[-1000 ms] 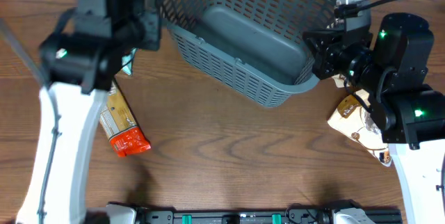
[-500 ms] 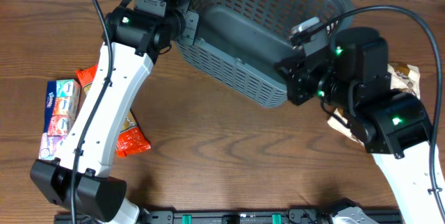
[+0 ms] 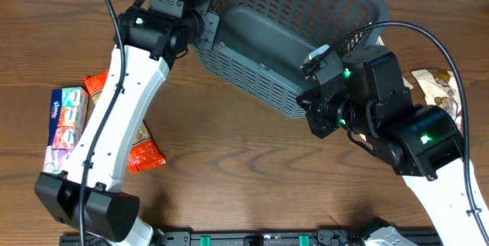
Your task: Pack container
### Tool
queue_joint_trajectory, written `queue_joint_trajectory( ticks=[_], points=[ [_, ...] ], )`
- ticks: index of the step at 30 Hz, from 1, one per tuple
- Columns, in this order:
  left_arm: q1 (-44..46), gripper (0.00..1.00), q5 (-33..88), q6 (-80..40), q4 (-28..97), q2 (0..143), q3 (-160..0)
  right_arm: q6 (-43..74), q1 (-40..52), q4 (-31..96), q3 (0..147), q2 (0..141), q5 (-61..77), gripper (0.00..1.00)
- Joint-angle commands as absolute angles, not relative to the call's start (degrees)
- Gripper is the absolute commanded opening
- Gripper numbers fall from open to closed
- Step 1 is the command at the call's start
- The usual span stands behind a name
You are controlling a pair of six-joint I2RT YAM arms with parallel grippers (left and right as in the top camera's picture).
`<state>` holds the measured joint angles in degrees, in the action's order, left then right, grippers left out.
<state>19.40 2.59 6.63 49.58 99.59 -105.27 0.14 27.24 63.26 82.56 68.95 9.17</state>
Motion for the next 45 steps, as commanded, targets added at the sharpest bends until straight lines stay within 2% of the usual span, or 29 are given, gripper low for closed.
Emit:
queue_joint_trajectory(
  ticks=[1,18,27,45],
  points=[
    [19.4,0.06,2.1,8.2,49.1,101.6,-106.1,-0.8,27.8,64.2,83.6,68.5,7.9,0.01],
    [19.4,0.06,2.1,8.6,49.1,103.9,-106.1,-1.9,27.8,70.3,83.4,72.5,7.9,0.01],
    [19.4,0.06,2.1,8.6,50.8,103.8,-106.1,-1.9,27.8,68.8,83.4,77.0,1.3,0.01],
    [19.5,0.06,2.1,8.5,58.8,103.8,-106.1,-2.4,26.8,62.7,83.4,79.0,-3.2,0.01]
  ],
)
